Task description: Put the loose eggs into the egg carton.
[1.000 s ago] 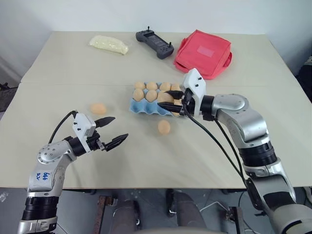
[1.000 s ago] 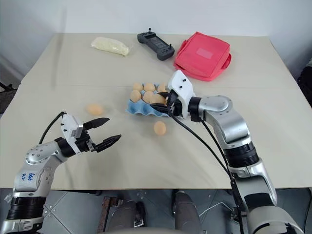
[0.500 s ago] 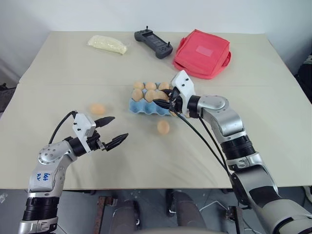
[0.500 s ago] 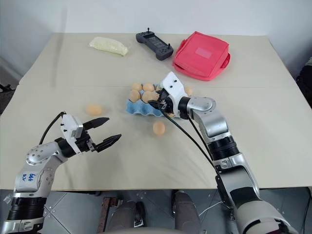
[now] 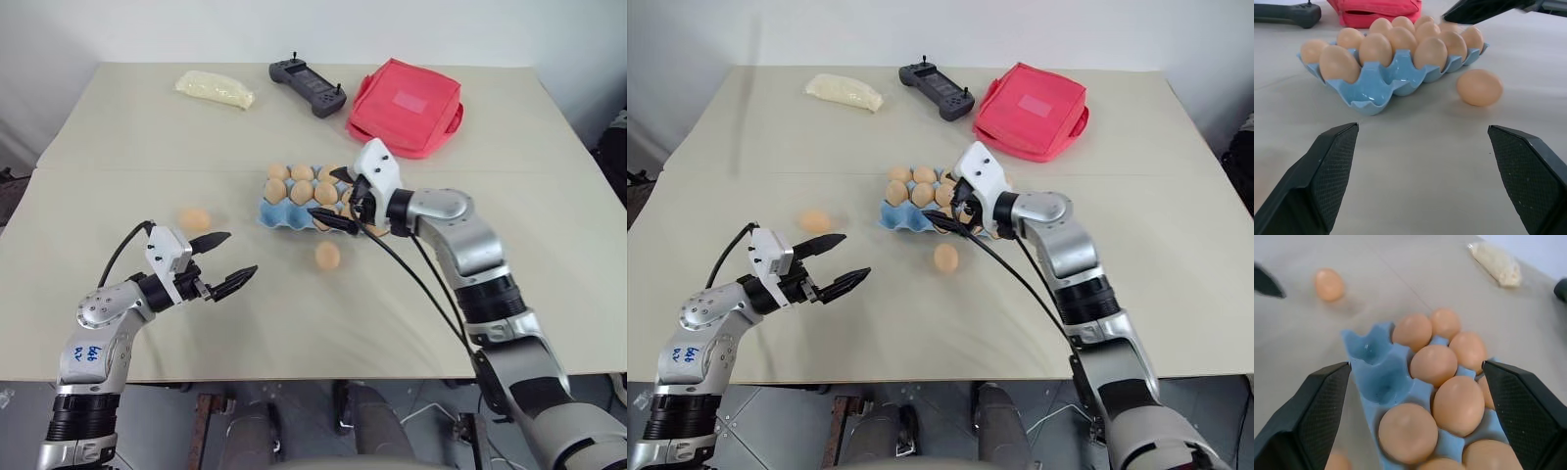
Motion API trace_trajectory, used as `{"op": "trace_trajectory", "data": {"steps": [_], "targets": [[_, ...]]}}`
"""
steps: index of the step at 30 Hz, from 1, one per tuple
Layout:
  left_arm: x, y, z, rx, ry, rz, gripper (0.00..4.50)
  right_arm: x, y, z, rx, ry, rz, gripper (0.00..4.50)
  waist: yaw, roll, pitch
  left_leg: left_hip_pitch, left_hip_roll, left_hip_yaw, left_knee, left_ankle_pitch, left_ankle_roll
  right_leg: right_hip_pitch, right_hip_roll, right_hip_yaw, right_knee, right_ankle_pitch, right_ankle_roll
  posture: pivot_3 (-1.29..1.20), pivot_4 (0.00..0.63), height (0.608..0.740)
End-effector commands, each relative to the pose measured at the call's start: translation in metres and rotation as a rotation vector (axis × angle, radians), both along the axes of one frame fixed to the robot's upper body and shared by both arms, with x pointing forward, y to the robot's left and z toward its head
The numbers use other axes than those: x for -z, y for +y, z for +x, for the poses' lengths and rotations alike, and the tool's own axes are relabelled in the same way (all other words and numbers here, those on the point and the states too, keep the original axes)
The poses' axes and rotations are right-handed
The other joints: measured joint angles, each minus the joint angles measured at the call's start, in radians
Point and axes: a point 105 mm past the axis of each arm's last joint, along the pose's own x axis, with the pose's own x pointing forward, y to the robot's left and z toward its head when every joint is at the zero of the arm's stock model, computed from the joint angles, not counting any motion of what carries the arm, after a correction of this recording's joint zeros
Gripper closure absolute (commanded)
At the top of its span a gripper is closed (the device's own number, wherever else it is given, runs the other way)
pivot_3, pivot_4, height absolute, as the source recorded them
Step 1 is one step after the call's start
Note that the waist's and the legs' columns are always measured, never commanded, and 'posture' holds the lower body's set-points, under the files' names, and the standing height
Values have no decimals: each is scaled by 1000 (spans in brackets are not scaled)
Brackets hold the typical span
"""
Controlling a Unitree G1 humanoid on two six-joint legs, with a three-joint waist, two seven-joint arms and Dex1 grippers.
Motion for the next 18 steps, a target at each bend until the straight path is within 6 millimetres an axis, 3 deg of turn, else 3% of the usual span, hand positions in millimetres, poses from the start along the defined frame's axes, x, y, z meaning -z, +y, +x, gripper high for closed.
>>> {"op": "trace_trajectory", "data": {"steps": [1,8,14,18], "targets": [[-6,0,3,7,-30,-2,0,-11,-12,-21,-51,-22,3,29,5,0,0,0,0,0,0,0,0,0,0,0,-1,0,0,0,150,740],[-4,4,8,3,-20,-7,0,14,-57,-63,-46,98,-62,29,15,0,0,0,0,1,0,-3,3,0,1,-2,-2,0,-1,0,150,740],[2,19,6,-15,1,10,0,30,-101,-84,73,204,-87,29,20,0,0,1,0,1,0,-3,3,0,0,-2,-2,-1,-1,0,150,740],[3,24,6,-28,7,17,0,39,-121,-94,140,241,-101,29,19,0,0,1,0,0,0,-3,4,1,0,-3,-2,-1,-1,0,150,740]]}}
